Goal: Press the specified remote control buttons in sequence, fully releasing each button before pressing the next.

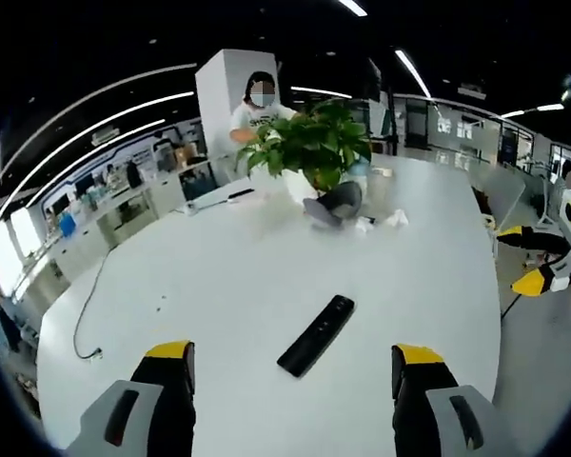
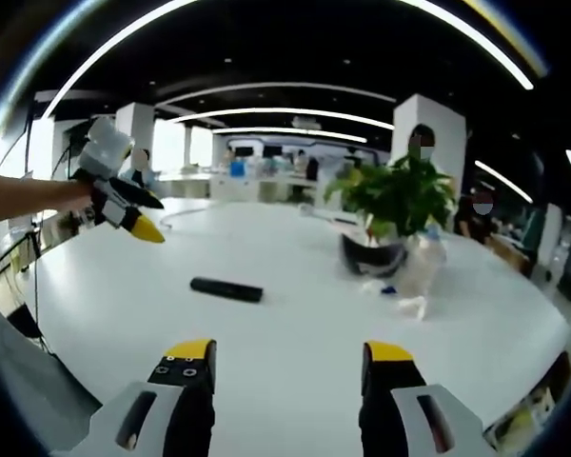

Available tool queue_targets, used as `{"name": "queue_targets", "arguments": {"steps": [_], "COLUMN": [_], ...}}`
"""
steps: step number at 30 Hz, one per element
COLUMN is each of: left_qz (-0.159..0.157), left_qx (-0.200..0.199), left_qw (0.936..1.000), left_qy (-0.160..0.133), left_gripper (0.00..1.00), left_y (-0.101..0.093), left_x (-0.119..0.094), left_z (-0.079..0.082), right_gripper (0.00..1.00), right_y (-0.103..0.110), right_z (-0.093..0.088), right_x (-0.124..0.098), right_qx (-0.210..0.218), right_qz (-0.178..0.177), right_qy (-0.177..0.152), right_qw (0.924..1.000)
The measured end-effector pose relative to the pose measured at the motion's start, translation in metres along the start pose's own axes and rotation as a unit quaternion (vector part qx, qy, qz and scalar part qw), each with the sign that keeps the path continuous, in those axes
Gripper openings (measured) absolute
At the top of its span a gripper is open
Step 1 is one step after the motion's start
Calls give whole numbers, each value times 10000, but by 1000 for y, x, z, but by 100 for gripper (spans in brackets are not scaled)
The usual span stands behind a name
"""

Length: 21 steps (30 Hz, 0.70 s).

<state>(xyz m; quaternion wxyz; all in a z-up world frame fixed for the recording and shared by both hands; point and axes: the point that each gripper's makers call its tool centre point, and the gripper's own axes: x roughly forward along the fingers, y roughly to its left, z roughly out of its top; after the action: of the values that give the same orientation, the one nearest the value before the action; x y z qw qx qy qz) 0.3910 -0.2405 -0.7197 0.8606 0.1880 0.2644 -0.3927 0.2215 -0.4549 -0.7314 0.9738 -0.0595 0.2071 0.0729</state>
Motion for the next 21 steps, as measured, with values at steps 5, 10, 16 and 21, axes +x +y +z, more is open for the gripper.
{"name": "queue_targets", "arguments": {"steps": [5,10,16,21], "left_qz": [-194,-367,-578,-728], "left_qx": [58,37,95,314], "left_qw": [9995,9984,9960,9929], "left_qy": [229,435,672,889], "left_gripper": [80,79,79,78], "left_y": [-2,-6,-8,-7], "left_x": [9,21,40,56], "left_z": [-6,-10,-18,-22], "right_gripper": [58,57,56,55], "right_y": [0,1,3,3], "right_z": [-1,-2,-5,-8], "right_x": [0,0,0,1], "right_qx": [11,-2,-35,-44], "right_qz": [-13,-4,22,20], "right_qy": [3,35,119,198], "right_qw": [10000,10000,9999,9998]}}
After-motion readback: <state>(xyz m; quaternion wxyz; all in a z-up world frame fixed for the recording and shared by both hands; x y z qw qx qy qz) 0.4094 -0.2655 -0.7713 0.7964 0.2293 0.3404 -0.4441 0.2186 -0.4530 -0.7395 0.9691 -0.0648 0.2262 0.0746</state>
